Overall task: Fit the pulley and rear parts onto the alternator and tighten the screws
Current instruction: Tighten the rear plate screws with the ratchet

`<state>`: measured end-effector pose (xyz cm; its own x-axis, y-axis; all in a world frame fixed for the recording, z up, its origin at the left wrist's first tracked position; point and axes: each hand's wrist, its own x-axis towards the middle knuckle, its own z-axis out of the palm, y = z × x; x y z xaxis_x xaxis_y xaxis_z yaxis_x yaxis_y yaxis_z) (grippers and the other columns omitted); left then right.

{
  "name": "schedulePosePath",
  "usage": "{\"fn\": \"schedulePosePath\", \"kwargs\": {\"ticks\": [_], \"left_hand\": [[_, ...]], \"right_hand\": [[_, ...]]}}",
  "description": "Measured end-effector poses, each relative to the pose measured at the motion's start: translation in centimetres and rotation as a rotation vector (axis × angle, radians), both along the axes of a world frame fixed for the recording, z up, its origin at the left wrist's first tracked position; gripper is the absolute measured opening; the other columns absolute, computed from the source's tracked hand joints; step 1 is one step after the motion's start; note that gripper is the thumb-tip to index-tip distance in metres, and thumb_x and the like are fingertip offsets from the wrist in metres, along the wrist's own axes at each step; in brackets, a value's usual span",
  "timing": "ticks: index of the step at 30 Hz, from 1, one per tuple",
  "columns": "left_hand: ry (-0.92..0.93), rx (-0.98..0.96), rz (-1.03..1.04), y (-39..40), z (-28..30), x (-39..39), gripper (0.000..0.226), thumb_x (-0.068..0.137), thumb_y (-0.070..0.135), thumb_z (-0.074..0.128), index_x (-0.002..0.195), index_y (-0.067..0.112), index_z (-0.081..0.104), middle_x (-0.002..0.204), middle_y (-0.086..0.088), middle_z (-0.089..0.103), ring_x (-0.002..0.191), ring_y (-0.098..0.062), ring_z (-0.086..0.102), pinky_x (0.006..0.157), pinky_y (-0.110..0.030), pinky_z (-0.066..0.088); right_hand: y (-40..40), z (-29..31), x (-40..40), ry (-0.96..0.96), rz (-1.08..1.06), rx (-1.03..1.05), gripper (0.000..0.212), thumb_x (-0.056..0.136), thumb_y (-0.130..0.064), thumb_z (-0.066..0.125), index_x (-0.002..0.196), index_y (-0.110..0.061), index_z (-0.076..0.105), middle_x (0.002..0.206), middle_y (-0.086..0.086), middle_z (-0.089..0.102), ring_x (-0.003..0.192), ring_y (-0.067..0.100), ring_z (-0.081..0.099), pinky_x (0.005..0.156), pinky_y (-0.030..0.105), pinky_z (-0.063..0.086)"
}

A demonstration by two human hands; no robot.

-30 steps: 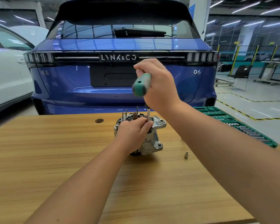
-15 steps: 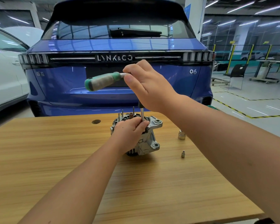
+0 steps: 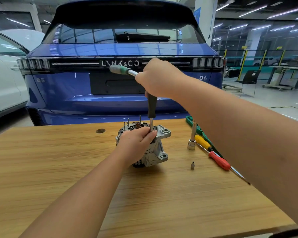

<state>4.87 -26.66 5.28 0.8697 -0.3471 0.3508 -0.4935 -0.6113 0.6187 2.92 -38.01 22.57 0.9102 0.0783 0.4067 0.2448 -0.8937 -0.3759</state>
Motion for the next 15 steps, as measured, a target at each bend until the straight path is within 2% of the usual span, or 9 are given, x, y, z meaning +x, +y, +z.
{"fn": "schedulePosePath", "kwargs": {"ticks": [2,3,5,7,8,9,11,12,15], "left_hand": [[-0.003,0.005,-0.002,0.0,0.1,-0.1,0.031,0.103,0.05,0.042,0.088,0.032,0.062,0.07,0.007,0.063,0.061,-0.007,0.054,0.097,-0.05,0.045],[-0.006,0.007,-0.002,0.0,0.2,-0.1,0.031,0.103,0.05,0.042,0.087,0.032,0.061,0.07,0.007,0.063,0.062,-0.007,0.055,0.097,-0.05,0.045],[-0.011,0.018,0.007,0.0,0.1,0.0,0.031,0.103,0.051,0.042,0.086,0.034,0.06,0.07,0.009,0.063,0.063,-0.006,0.055,0.096,-0.048,0.045],[-0.005,0.011,0.014,0.0,0.0,0.1,0.029,0.103,0.052,0.043,0.085,0.036,0.061,0.068,0.011,0.063,0.058,-0.001,0.053,0.091,-0.045,0.046],[0.005,-0.001,0.012,0.1,-0.1,0.2,0.028,0.102,0.052,0.044,0.087,0.037,0.062,0.068,0.011,0.063,0.057,0.0,0.053,0.086,-0.042,0.045],[0.014,-0.011,0.01,0.1,-0.2,0.2,0.027,0.102,0.052,0.044,0.091,0.037,0.064,0.069,0.012,0.064,0.056,0.001,0.053,0.082,-0.038,0.044],[0.023,-0.006,0.021,0.1,-0.3,0.3,0.027,0.102,0.051,0.043,0.1,0.037,0.065,0.077,0.012,0.067,0.064,0.0,0.058,0.082,-0.036,0.047],[0.022,0.004,0.03,0.1,-0.4,0.4,0.027,0.102,0.051,0.042,0.103,0.038,0.065,0.08,0.012,0.067,0.068,-0.003,0.06,0.084,-0.037,0.048],[-0.001,0.021,0.039,0.1,-0.5,0.7,0.027,0.103,0.051,0.041,0.097,0.037,0.063,0.074,0.012,0.065,0.065,-0.003,0.056,0.075,-0.034,0.041]], "right_hand": [[0.1,0.4,-0.7,0.142,0.049,0.304,0.022,0.098,-0.019,0.047,0.078,-0.013,0.054,0.068,0.004,0.063,0.064,0.021,0.062,0.067,0.028,0.059],[0.1,0.4,-1.1,0.247,0.082,0.52,0.018,0.099,-0.017,0.047,0.084,-0.01,0.055,0.065,0.004,0.063,0.063,0.021,0.064,0.073,0.028,0.059],[0.0,0.0,-1.6,0.435,0.164,0.884,0.014,0.099,-0.018,0.047,0.094,-0.01,0.057,0.069,0.004,0.066,0.068,0.023,0.068,0.083,0.037,0.053],[0.3,-0.7,-1.6,0.504,0.216,1.106,0.012,0.101,-0.02,0.048,0.1,-0.012,0.057,0.081,0.005,0.074,0.072,0.023,0.072,0.069,0.034,0.053],[0.7,-1.0,-1.4,0.491,0.228,1.218,0.011,0.102,-0.019,0.048,0.102,-0.011,0.056,0.084,0.006,0.076,0.071,0.022,0.072,0.06,0.03,0.054],[1.1,-1.3,-1.1,0.457,0.236,1.333,0.009,0.102,-0.017,0.049,0.102,-0.01,0.054,0.085,0.008,0.075,0.07,0.021,0.07,0.06,0.029,0.055],[1.7,-1.9,-0.3,0.387,0.249,1.558,0.01,0.103,-0.014,0.052,0.095,-0.009,0.054,0.083,0.008,0.071,0.071,0.02,0.063,0.071,0.027,0.055],[1.7,-2.3,0.0,0.355,0.256,1.619,0.014,0.102,-0.015,0.054,0.09,-0.009,0.057,0.084,0.007,0.068,0.072,0.019,0.06,0.072,0.028,0.052],[1.1,-3.9,0.8,0.202,0.26,1.559,0.013,0.099,-0.02,0.059,0.087,-0.018,0.063,0.095,0.005,0.065,0.087,0.022,0.058,0.075,0.034,0.047]]}}
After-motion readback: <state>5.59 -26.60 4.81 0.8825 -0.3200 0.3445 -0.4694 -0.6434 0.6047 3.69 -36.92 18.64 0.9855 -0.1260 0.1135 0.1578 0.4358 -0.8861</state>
